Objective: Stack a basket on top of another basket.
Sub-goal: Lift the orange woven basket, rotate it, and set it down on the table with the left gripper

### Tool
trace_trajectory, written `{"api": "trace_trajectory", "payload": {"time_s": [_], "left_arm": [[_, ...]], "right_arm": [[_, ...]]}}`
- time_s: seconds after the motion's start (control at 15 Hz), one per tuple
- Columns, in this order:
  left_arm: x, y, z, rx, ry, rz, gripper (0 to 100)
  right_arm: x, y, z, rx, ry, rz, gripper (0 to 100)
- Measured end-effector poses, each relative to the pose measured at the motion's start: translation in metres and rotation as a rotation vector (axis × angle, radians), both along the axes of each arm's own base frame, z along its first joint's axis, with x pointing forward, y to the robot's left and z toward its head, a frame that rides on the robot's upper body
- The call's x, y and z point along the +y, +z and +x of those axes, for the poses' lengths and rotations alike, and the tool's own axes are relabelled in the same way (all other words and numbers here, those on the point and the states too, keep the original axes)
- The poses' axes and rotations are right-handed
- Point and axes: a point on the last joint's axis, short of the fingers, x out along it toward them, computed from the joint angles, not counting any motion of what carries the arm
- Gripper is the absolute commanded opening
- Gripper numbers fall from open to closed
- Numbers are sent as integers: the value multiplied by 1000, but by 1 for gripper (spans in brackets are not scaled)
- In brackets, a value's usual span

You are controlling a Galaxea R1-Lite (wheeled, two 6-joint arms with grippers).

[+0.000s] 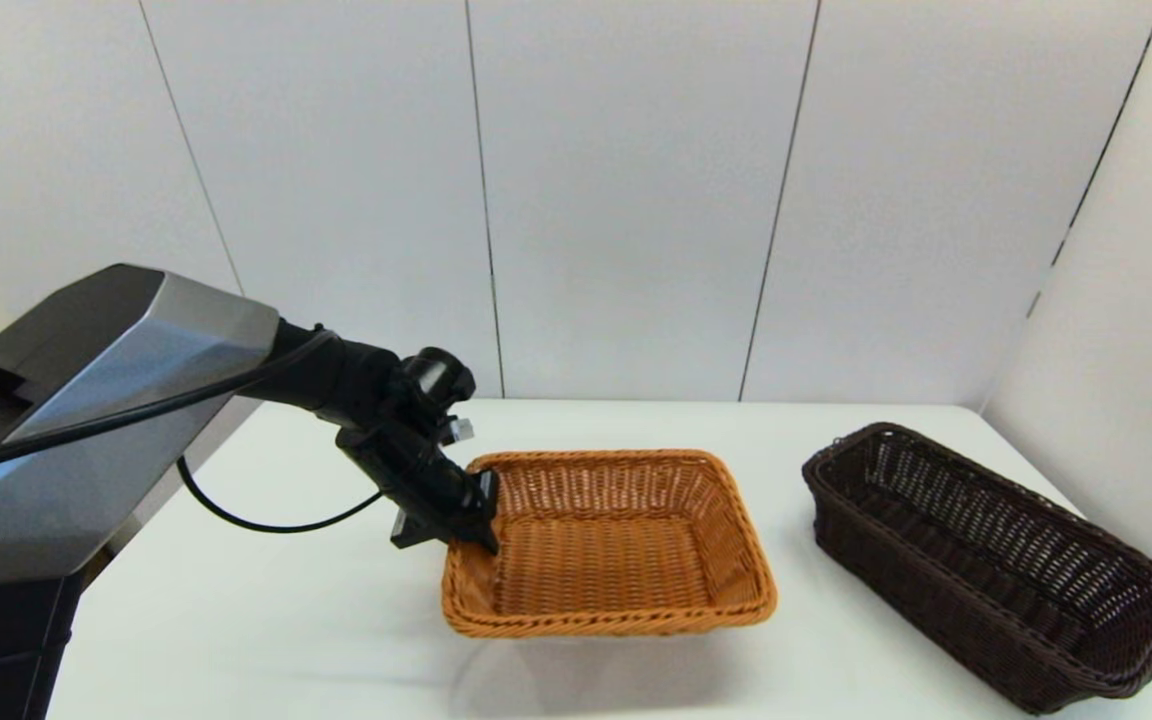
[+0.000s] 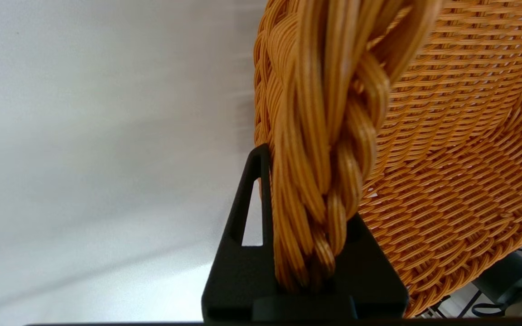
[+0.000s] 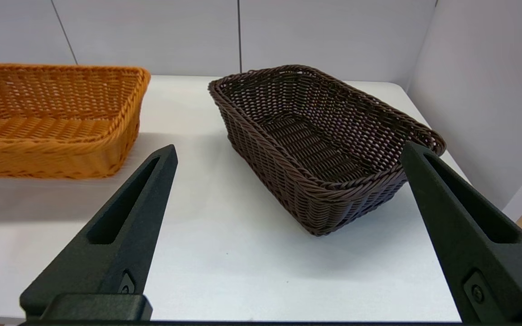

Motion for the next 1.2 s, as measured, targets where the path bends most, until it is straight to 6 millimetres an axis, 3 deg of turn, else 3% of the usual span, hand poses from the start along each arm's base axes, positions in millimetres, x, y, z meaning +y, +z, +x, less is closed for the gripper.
{"api": "trace_trajectory", "payload": {"time_s": [0.87, 0.93, 1.2], "left_arm": [[-1, -2, 4, 19, 8, 4, 0], [-1, -1, 4, 24, 13, 4, 100], [-2, 0, 5, 28, 13, 3, 100]], "right_arm": [[0, 0, 0, 0, 0, 0, 100], [0, 0, 0, 0, 0, 0, 100], [0, 0, 0, 0, 0, 0, 100]]}}
